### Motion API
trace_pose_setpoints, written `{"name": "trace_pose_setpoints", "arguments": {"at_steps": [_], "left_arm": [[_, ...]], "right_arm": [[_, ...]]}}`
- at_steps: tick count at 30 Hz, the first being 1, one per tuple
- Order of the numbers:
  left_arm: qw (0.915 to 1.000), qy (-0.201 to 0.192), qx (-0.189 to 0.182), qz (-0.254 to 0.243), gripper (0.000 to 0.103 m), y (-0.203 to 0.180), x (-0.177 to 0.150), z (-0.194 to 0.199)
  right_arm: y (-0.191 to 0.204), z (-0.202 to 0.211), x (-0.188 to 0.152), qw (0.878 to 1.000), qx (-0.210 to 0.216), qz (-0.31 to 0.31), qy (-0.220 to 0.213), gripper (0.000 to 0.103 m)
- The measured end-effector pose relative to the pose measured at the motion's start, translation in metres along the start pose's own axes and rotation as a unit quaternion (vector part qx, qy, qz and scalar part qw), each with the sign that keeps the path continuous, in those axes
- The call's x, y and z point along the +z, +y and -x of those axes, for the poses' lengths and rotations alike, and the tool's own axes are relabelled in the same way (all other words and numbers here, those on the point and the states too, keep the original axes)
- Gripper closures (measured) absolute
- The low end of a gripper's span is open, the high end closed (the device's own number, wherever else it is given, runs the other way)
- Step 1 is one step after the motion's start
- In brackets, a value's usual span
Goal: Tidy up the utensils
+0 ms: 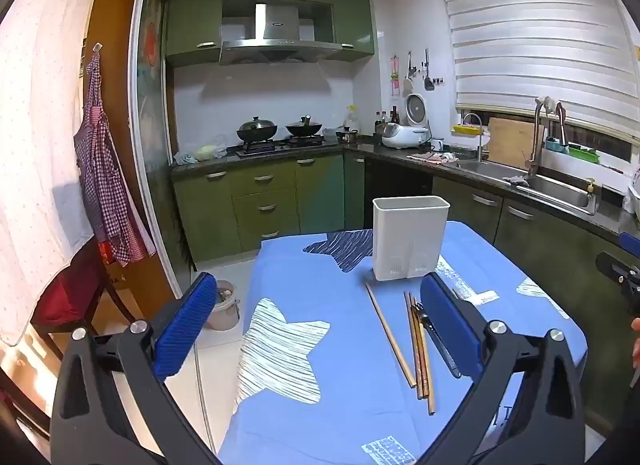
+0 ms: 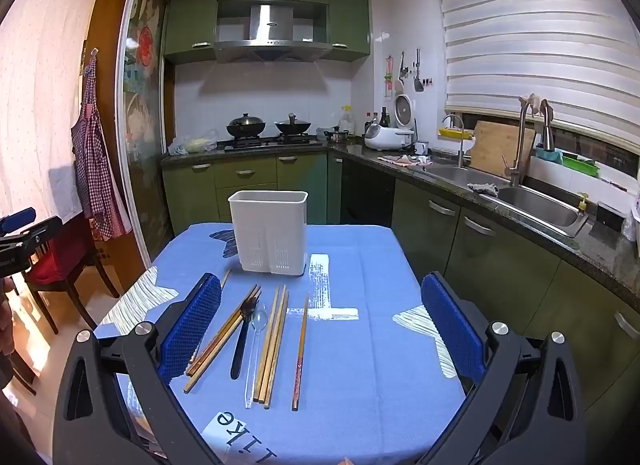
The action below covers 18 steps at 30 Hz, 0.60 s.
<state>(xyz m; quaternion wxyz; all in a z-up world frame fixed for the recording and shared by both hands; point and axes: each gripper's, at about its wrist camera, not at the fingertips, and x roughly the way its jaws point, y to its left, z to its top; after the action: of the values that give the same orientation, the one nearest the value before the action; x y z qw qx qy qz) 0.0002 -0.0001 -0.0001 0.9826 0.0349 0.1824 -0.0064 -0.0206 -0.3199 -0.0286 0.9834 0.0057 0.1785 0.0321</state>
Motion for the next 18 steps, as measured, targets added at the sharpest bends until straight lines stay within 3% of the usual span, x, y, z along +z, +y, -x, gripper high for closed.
{"name": "trace_pose_setpoints", "arguments": {"at_steps": [8,18], "left_arm": [[1.0000,0.004,-0.002,0.007,0.006,0.016,-0.002,-0.001],[1.0000,0.003,0.003,0.004,0.006,0.007,-0.006,-0.004]], "right_arm": [[0.000,0.000,0.000,1.000,-0.002,0.001,-0.001,0.004],[0.001,-0.001,0.000,1.000,-0.001,0.001,0.000,0.004]]}}
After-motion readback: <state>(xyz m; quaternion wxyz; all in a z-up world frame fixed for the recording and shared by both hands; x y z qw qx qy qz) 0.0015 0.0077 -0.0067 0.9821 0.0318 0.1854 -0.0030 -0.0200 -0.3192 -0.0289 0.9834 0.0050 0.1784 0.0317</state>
